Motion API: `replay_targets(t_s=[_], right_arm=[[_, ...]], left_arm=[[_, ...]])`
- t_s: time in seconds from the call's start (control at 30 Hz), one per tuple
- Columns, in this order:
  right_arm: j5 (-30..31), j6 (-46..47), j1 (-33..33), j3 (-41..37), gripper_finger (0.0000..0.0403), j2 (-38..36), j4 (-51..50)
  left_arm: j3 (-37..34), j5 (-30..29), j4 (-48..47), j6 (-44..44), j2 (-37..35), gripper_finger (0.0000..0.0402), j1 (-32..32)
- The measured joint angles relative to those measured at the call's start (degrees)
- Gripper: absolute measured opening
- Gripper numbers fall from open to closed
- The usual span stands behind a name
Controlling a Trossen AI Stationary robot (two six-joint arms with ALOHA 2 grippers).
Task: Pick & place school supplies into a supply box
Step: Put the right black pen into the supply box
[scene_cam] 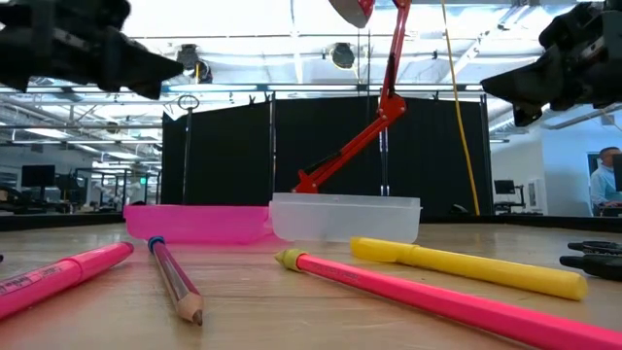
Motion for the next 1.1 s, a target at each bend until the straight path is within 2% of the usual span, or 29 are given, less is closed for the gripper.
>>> replay_targets(t_s=[0.13, 0.23, 0.33, 0.43, 0.53, 0.6, 0.67, 0.83, 0.93, 1.1], right_arm=[[0.1, 0.2, 0.0, 0.0, 0.0, 0.9, 0.1], [0.1, -0.2, 0.0, 0.0, 0.0, 1.3, 0.4], [0.1, -1.9, 0.0, 0.0, 0.0, 1.8, 0.4], [0.1, -3.4, 0.0, 0.0, 0.0, 3.0, 0.9], [0.6, -3.1, 0.0, 0.0, 0.0, 4.8, 6.5], [0.8, -3.0, 0.3, 1.3, 0.0, 6.3, 10.6], [2.0, -2.2, 1.2, 3.4, 0.0, 9.0, 9.2], [4.9, 5.8, 6.2, 17.3, 0.0, 21.8, -0.3], [8.4, 11.3, 11.5, 26.8, 0.0, 34.4, -10.6], [11.0, 25.0, 20.6, 49.6, 0.0, 56.5, -30.1]], left_arm=[[-5.1, 2.5, 4.5, 2.8, -6.4, 0.0003, 1.8], [-7.4, 7.5, 4.6, 2.5, -9.9, 0.0003, 3.5], [-9.3, 12.1, 3.9, 1.9, -11.7, 0.0003, 4.6], [-9.3, 14.1, 0.8, 2.1, -12.1, 0.0003, 5.0], [-9.3, 14.4, -0.8, 3.2, -12.0, 0.0003, 5.0], [-9.3, 12.0, -0.7, 3.3, -12.0, 0.0009, 4.9], [-9.3, 8.6, -0.6, 3.4, -12.0, 0.0015, 5.0], [-9.3, 1.0, -0.5, 3.6, -12.0, 0.0012, 5.0], [-9.3, -2.8, -0.3, 3.5, -12.0, 0.0004, 5.0], [-9.3, -5.4, 1.2, 3.6, -12.0, 0.0015, 5.0]])
